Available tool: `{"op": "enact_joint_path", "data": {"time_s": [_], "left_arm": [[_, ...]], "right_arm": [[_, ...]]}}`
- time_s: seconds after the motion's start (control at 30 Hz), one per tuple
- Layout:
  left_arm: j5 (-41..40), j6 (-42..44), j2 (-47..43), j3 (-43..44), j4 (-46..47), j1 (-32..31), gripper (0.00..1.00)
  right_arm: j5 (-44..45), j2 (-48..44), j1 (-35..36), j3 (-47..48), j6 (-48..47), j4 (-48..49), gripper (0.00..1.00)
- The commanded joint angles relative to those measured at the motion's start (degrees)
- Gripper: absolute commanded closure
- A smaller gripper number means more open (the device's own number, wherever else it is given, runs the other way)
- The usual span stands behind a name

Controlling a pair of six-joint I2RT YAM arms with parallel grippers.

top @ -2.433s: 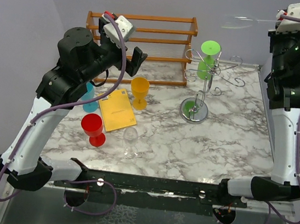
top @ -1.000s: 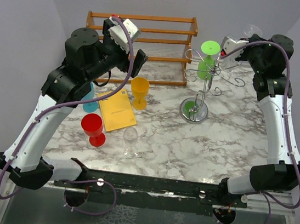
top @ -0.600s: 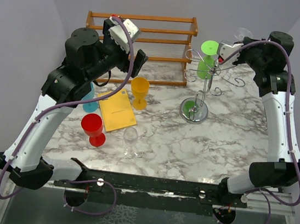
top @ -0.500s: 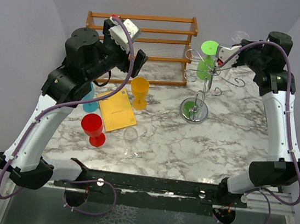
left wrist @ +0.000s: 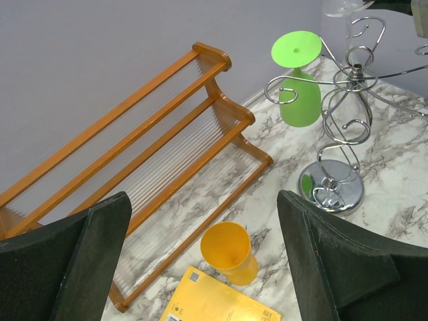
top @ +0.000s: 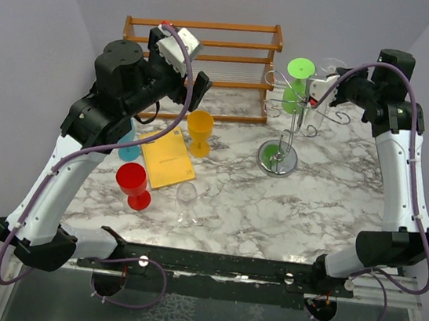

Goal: Place the wine glass upside down on the wine glass rack

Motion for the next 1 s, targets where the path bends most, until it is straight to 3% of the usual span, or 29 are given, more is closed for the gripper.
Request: {"op": "enact_joint_path", "data": {"time_s": [0.0,0.3,0.6,0.97], "left_arm": [[0.9,0.4,-0.5,-0.8,1.4,0.3,0.06],[1.0,0.9,-0.8,-1.2,1.2,0.3,0.06],[1.3,0.7,-0.9,-1.7,1.8,0.3,0.06],[1.8,0.6,-0.5,-1.6,1.8,0.3,0.06]], "right_arm": [[-1.7,-1.9,-0.2,1.5,-1.2,-2.2,0.99],[3.7,-5.2,-0.2,-1.4,0.2,-1.4,0.99],[12.6,-7.0,-0.2,-7.2,1.7,6.0,0.99],[14.4,-4.6,-0.2,-8.1,2.4,12.3,0.99]]}}
